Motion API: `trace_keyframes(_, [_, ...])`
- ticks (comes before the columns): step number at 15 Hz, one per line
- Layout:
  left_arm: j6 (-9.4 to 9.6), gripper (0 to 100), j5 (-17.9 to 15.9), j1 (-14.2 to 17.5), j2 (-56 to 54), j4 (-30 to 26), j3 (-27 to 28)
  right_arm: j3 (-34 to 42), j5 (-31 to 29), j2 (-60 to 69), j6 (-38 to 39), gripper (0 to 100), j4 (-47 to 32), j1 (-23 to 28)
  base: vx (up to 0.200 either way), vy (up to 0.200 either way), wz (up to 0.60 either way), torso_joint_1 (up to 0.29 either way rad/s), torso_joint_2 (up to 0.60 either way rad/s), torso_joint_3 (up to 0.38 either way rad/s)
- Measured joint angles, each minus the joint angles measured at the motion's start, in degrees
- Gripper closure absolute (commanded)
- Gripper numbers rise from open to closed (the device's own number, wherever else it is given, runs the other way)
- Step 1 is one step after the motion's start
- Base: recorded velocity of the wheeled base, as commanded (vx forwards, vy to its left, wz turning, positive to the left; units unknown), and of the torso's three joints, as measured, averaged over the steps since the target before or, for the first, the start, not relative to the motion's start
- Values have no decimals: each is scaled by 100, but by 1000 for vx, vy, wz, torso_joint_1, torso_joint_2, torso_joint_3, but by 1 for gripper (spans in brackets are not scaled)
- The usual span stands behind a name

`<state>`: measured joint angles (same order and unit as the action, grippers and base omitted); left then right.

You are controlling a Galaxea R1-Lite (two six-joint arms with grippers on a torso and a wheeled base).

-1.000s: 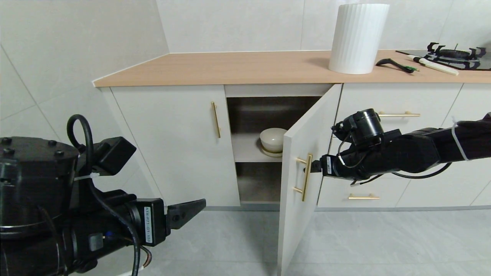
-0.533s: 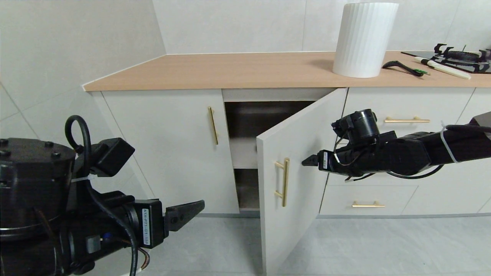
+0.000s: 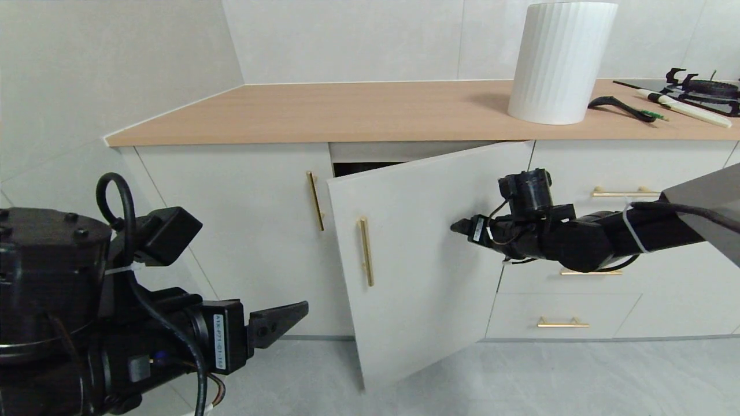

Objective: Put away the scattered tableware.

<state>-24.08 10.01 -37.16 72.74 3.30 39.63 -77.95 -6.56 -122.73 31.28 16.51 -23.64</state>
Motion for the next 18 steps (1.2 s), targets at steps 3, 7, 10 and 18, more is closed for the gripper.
trace_keyframes(3, [2,0,0,1,-4,0,0,-185,-184,-229,162,0,282,0,0,0,0,0,0,0])
trace_keyframes(7, [2,0,2,1,-6,2,0,-653,-822,-594,306,0,344,0,0,0,0,0,0,0])
trace_keyframes(10, [2,0,0,0,-4,0,0,-808,-855,-728,463,0,333,11,0,0,0,0,0,0])
trace_keyframes(18, [2,0,-5,-2,2,2,-2,-1296,-1342,-1007,545,0,339,145,0,0,0,0,0,0])
